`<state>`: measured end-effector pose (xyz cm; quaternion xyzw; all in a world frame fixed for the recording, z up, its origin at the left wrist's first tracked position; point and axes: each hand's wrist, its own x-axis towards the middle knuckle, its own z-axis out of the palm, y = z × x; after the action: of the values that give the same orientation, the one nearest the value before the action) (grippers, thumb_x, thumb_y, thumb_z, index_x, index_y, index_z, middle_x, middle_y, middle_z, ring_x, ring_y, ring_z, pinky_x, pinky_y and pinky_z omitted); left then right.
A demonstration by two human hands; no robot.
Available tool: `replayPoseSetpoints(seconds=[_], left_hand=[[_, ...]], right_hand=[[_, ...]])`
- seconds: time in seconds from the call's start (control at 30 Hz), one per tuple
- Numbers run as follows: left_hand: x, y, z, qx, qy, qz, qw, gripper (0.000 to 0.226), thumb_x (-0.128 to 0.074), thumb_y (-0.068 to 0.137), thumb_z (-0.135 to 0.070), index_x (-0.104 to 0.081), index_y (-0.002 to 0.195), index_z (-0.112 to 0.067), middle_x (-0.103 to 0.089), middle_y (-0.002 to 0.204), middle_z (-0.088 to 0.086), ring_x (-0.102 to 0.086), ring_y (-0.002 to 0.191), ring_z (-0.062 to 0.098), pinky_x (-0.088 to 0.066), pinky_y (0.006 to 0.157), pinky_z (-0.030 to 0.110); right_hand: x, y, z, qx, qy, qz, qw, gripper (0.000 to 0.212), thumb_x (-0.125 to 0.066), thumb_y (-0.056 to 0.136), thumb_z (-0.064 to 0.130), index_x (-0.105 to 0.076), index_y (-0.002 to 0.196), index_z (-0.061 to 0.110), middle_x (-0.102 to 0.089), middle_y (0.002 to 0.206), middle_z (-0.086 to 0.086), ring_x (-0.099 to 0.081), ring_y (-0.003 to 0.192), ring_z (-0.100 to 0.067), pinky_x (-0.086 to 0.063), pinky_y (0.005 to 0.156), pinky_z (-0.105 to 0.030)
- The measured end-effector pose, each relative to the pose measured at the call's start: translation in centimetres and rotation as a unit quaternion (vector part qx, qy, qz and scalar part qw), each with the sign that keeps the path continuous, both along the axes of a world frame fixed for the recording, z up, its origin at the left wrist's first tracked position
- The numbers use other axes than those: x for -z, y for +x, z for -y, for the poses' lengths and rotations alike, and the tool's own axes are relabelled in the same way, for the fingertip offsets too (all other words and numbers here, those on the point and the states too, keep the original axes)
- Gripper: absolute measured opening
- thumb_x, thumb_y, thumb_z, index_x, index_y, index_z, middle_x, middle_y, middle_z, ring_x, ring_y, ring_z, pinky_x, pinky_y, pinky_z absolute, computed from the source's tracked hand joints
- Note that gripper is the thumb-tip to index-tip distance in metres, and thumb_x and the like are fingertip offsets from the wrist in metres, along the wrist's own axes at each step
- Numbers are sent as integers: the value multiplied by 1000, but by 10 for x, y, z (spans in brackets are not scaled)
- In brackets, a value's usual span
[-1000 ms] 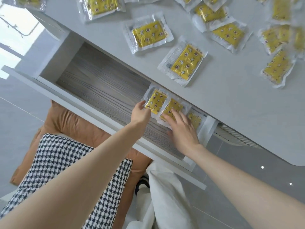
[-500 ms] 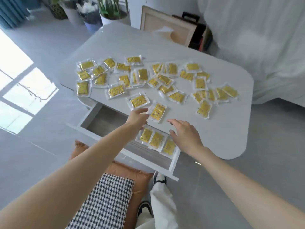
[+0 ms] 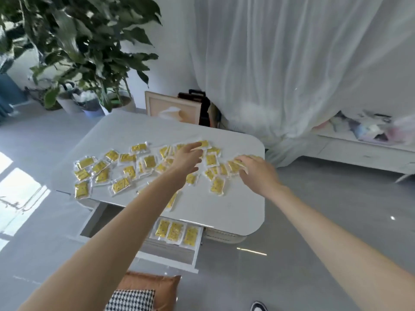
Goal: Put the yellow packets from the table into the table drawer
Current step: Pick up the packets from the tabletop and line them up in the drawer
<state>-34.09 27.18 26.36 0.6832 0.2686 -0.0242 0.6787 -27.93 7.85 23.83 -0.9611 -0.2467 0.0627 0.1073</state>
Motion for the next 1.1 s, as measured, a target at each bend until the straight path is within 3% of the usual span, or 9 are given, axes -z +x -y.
replayPoseSetpoints(seconds=[0.2, 0.53, 0.8, 1.1], left_hand=[[-32, 40, 76, 13, 26, -9, 1000, 42, -49, 95, -17, -49, 136, -22, -56, 125, 2, -56, 108, 19, -47, 92, 32], [-45, 87, 179, -49, 42, -12, 998, 42, -48, 96, -17, -46, 138, -21, -52, 131, 5, -54, 113, 22, -47, 94, 34], [-22, 140, 184, -97, 21, -33, 995, 40, -51, 96, -20, -48, 135, -20, -57, 128, 3, -57, 112, 22, -48, 91, 34], [33, 273, 150, -146, -5, -67, 987, 38, -48, 97, -21, -48, 135, -22, -56, 130, 4, -57, 112, 22, -47, 95, 34]], right_hand=[[-41, 45, 79, -10, -12, 17, 1000, 43, -45, 95, 23, -44, 138, 26, -48, 142, 3, -42, 129, -21, -41, 92, -35], [-67, 118, 182, -93, -10, -20, 995, 44, -45, 94, 26, -46, 137, 26, -48, 142, 2, -42, 130, -22, -41, 100, -40], [-55, 200, 188, -115, 18, -67, 991, 46, -48, 91, 24, -47, 137, 26, -46, 143, 2, -44, 130, -20, -43, 100, -39], [-15, 341, 161, -134, 14, -121, 983, 45, -48, 92, 22, -48, 137, 25, -47, 143, 4, -49, 125, -17, -46, 96, -38]])
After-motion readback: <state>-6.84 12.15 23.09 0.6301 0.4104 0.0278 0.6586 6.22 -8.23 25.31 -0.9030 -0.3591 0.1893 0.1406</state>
